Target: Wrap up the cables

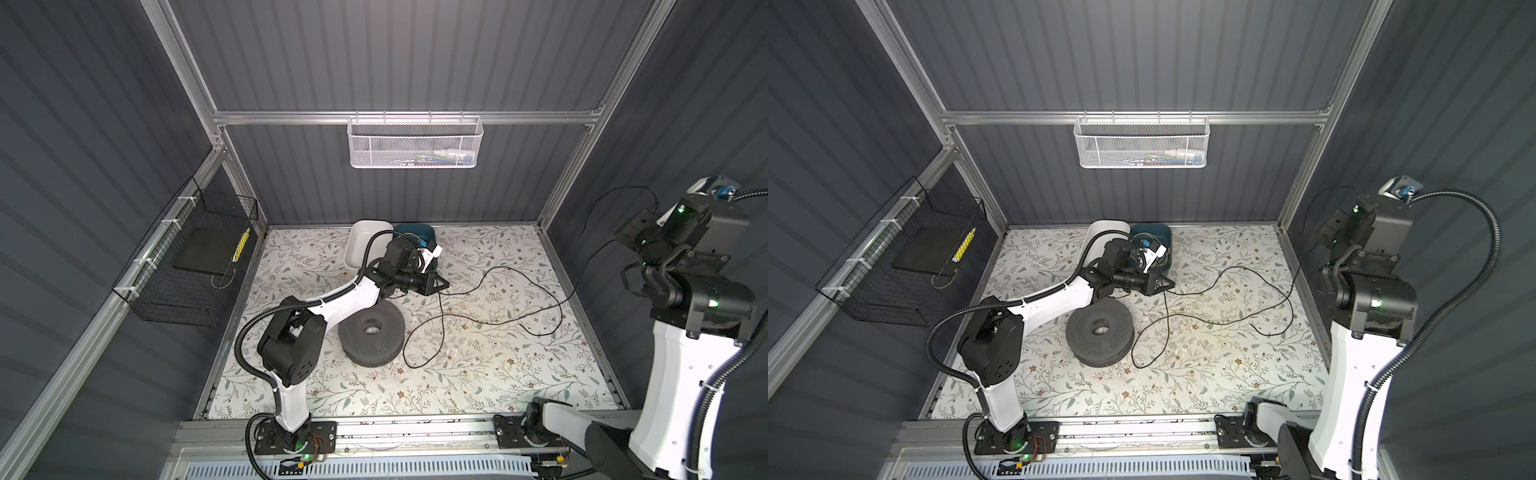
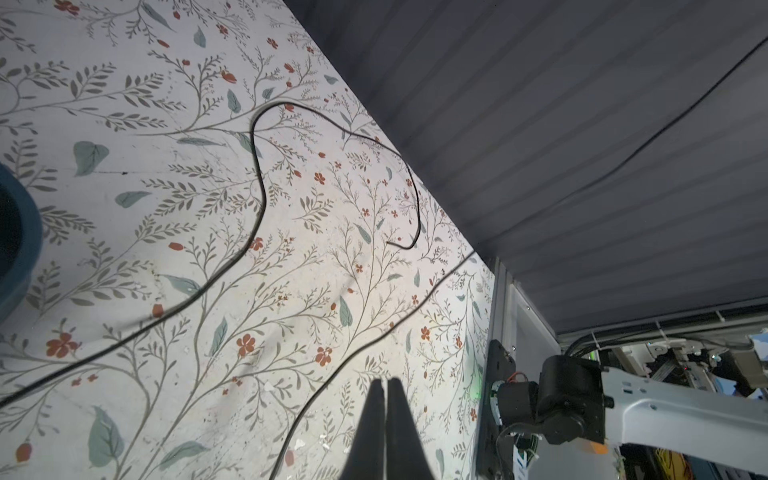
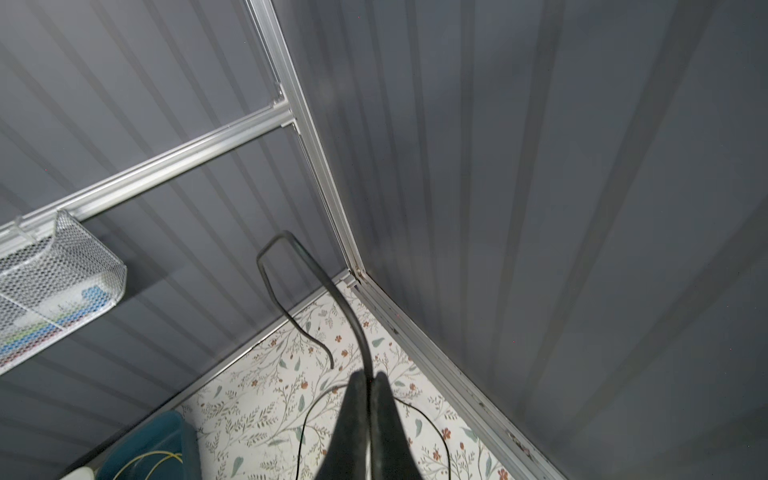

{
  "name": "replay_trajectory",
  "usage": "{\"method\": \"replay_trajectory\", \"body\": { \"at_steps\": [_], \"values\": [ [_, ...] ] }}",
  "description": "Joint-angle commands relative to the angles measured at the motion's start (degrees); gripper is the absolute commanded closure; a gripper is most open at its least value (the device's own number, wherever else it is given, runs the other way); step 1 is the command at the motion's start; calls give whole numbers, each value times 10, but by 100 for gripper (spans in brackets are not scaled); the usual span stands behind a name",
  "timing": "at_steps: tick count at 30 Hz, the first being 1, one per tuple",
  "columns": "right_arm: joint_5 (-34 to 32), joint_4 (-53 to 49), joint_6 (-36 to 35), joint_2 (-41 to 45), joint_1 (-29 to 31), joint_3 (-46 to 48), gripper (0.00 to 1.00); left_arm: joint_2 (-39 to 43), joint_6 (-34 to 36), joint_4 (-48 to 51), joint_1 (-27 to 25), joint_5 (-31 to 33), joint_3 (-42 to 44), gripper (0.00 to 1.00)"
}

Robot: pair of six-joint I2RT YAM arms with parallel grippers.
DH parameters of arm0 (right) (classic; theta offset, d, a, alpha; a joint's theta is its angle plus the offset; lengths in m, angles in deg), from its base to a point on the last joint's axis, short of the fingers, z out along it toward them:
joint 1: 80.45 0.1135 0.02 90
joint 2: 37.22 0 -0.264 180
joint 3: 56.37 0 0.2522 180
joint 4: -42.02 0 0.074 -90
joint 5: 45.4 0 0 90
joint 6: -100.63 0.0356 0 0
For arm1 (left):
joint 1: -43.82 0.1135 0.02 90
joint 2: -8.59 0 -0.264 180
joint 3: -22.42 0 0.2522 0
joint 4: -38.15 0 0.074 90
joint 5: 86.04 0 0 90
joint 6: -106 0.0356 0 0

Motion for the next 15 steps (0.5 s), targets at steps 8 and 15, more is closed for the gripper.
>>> {"method": "replay_trajectory", "body": {
  "at_steps": [8,15],
  "values": [
    [67,-94,-1,-109,1,-231,100,-29,117,111,-53,-3,-82,45],
    [91,-27,-1,-58,19,-56,100,100,193,171,-52,-14,-78,1]
  ]
}}
